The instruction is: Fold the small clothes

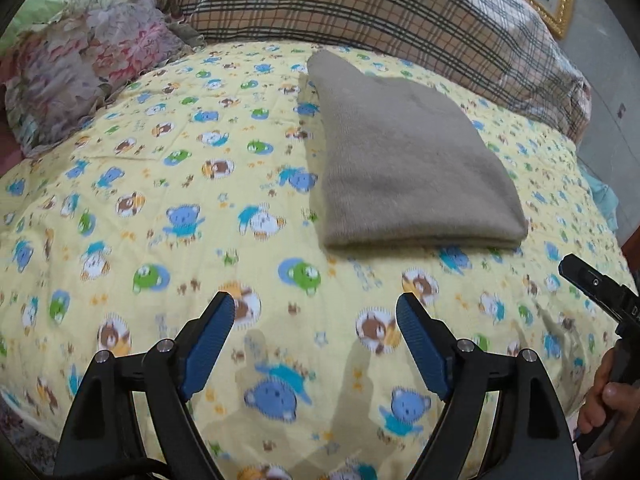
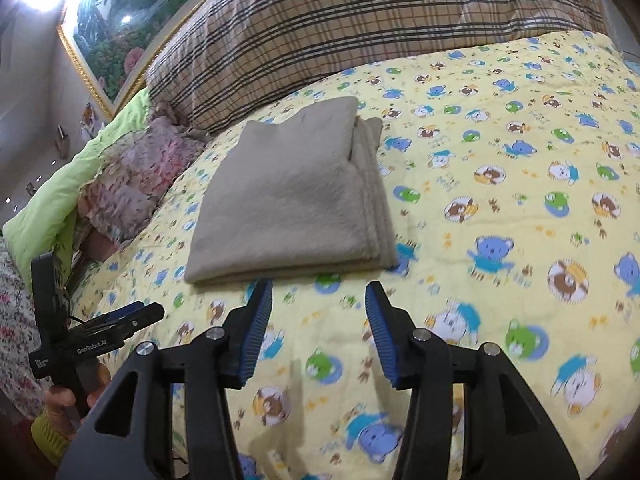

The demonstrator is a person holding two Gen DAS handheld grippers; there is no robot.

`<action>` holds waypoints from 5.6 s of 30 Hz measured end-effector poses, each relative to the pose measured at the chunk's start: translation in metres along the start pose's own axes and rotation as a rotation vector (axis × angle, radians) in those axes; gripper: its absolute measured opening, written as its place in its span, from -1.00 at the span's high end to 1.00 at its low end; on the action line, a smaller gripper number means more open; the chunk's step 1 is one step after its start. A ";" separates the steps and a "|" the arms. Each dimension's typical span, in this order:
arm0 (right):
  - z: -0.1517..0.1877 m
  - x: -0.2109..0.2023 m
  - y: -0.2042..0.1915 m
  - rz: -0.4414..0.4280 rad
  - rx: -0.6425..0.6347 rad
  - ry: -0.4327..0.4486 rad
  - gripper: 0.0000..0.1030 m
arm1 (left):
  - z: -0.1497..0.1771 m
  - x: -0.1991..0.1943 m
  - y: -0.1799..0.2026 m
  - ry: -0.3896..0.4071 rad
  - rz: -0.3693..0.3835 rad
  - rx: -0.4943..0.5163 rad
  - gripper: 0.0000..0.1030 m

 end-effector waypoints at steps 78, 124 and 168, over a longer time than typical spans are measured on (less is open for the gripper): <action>-0.005 0.047 -0.030 0.096 -0.235 0.097 -0.99 | -0.025 0.021 0.020 0.199 -0.140 0.082 -0.77; -0.014 0.051 -0.029 0.088 -0.240 0.086 -0.99 | -0.030 0.022 0.020 0.189 -0.138 0.076 -0.91; -0.016 0.048 -0.033 0.082 -0.227 0.093 -0.99 | -0.033 0.018 0.023 0.189 -0.131 0.078 -0.92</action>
Point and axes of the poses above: each gripper's, at about its wrist camera, not at the fingertips, and x roughly the way its jaws point, y to its right, z to its underside, the point moved 3 cm from there along x, roughly the way its jaws point, and after that the axes turned 1 degree about -z, right-handed, at the moved point
